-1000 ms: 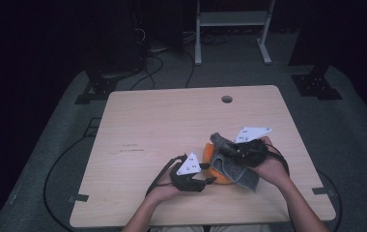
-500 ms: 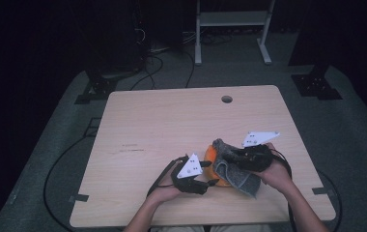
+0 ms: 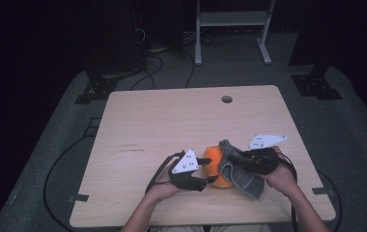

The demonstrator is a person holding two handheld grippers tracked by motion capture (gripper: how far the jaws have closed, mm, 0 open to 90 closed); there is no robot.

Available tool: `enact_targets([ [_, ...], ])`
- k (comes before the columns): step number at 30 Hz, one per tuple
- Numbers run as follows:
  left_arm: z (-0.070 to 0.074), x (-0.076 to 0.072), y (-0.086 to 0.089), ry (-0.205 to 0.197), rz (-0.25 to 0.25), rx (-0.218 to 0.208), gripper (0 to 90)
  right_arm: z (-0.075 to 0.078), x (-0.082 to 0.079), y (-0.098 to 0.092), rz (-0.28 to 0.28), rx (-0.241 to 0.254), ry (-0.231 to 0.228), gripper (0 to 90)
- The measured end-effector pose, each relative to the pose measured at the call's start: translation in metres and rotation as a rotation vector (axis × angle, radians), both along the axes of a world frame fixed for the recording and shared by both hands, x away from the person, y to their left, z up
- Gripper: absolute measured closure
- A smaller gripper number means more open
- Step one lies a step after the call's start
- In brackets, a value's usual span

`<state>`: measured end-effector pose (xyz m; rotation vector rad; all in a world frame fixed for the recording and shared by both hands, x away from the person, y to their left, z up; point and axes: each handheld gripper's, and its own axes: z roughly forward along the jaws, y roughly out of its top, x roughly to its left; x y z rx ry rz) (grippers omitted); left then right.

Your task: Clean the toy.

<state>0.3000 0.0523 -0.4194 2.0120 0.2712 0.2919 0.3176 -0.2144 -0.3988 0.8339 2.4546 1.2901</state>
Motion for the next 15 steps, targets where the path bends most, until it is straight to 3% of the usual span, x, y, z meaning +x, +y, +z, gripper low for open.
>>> enact_targets([
  [1,-0.005,0.001,-0.001,-0.004,0.01,0.033,41.5,0.0,-0.001,0.002,0.013,-0.001,-0.006,73.0],
  [4,-0.015,0.003,0.001,0.015,0.027,0.028,42.2,-0.001,-0.002,0.001,0.016,-0.001,-0.008,73.0],
  [10,-0.018,0.005,0.004,0.002,0.05,0.082,42.7,-0.015,0.001,-0.026,-0.056,0.021,0.028,72.9],
  [14,-0.018,0.008,0.008,0.023,0.053,0.084,42.6,-0.026,-0.001,-0.041,-0.1,0.026,0.061,72.9],
  [15,-0.016,0.008,0.008,0.025,0.049,0.065,41.7,-0.027,-0.002,-0.042,-0.102,0.024,0.058,72.9],
])
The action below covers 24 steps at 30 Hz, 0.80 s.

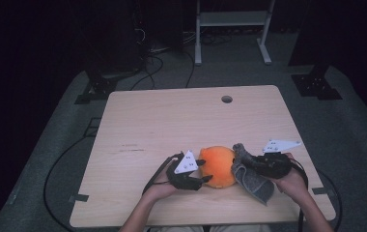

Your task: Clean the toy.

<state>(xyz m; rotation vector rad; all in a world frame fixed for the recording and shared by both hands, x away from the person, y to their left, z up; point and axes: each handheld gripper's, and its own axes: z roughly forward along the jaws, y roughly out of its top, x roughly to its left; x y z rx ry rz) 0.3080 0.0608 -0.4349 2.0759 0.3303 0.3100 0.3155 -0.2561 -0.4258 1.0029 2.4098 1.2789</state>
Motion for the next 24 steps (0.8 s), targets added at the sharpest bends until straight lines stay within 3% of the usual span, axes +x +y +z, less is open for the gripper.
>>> enact_targets([
  [3,0.007,-0.003,-0.002,-0.044,-0.006,-0.029,38.2,0.002,-0.004,0.003,-0.011,-0.014,-0.022,73.0],
  [5,0.007,-0.003,-0.003,-0.056,0.008,-0.01,39.0,0.006,-0.007,0.007,0.003,-0.01,-0.045,73.1],
  [8,0.0,0.001,-0.003,-0.034,0.041,0.02,41.8,0.014,-0.013,0.015,0.049,0.012,-0.072,73.0],
  [10,-0.003,0.004,0.001,-0.013,0.053,0.03,42.5,0.014,-0.014,0.019,0.063,0.002,-0.086,72.9],
  [14,-0.005,0.007,0.006,0.005,0.056,0.038,42.6,0.002,-0.008,0.009,0.031,0.003,-0.045,72.7],
  [18,-0.007,0.008,0.011,0.02,0.06,0.044,42.6,-0.01,-0.006,-0.004,-0.022,-0.054,0.003,72.7],
  [20,-0.007,0.008,0.012,0.018,0.056,0.043,42.5,-0.01,-0.008,-0.006,-0.016,-0.041,0.011,72.7],
  [24,-0.008,0.007,0.011,0.016,0.047,0.052,42.6,0.003,-0.008,0.0,0.02,0.02,-0.019,72.7],
])
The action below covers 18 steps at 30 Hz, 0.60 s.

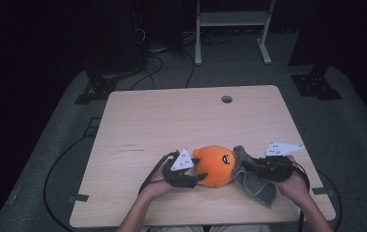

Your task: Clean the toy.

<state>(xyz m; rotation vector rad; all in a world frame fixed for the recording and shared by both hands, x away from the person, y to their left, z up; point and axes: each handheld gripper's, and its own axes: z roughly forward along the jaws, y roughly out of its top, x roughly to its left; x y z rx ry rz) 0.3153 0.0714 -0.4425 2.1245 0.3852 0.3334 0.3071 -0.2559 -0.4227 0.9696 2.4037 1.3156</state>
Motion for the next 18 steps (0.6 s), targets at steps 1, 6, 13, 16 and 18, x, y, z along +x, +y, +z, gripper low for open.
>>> enact_targets([
  [1,0.0,0.0,0.0,0.003,0.0,0.001,42.6,0.005,0.001,0.004,0.015,0.011,-0.01,72.7],
  [6,-0.002,0.001,0.003,0.026,0.002,-0.003,42.6,0.012,0.007,0.019,0.057,-0.001,-0.026,72.7],
  [13,-0.002,0.002,0.005,0.036,-0.006,-0.007,42.5,-0.009,0.012,0.007,0.014,-0.041,0.034,72.5],
  [16,-0.001,0.0,0.004,0.023,-0.016,-0.002,41.9,-0.018,0.011,-0.005,-0.005,-0.043,0.076,72.6],
  [18,0.0,-0.001,0.003,0.017,-0.022,0.009,41.8,-0.014,0.009,-0.007,0.0,-0.024,0.07,72.5],
])
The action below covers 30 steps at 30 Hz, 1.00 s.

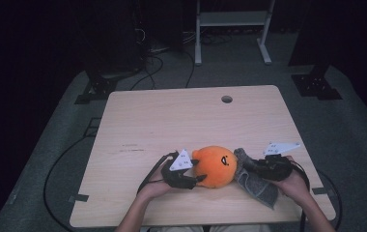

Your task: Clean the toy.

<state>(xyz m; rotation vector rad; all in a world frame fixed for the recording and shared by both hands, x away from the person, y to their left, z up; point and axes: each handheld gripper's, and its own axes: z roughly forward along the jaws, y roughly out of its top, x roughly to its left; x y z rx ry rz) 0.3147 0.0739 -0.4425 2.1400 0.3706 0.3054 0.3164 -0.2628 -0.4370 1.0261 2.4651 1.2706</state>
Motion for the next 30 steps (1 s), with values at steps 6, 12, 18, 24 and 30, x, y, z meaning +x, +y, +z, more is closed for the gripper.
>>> enact_targets([
  [6,0.002,-0.002,-0.003,-0.009,-0.013,0.004,41.4,0.034,0.003,0.011,0.047,0.071,-0.069,72.5],
  [12,0.002,-0.002,-0.003,-0.008,-0.027,0.004,39.4,0.045,0.023,0.034,0.072,0.041,-0.061,72.6],
  [18,0.014,0.002,0.009,0.062,-0.052,-0.122,24.3,0.032,0.022,0.045,0.084,0.012,-0.043,72.9],
  [24,0.023,0.009,0.013,0.099,0.02,-0.154,13.8,0.029,0.0,0.041,0.112,-0.019,-0.084,73.0],
  [30,0.017,0.011,-0.005,0.174,0.043,-0.138,10.7,0.019,-0.025,0.036,0.134,0.011,-0.114,73.1],
])
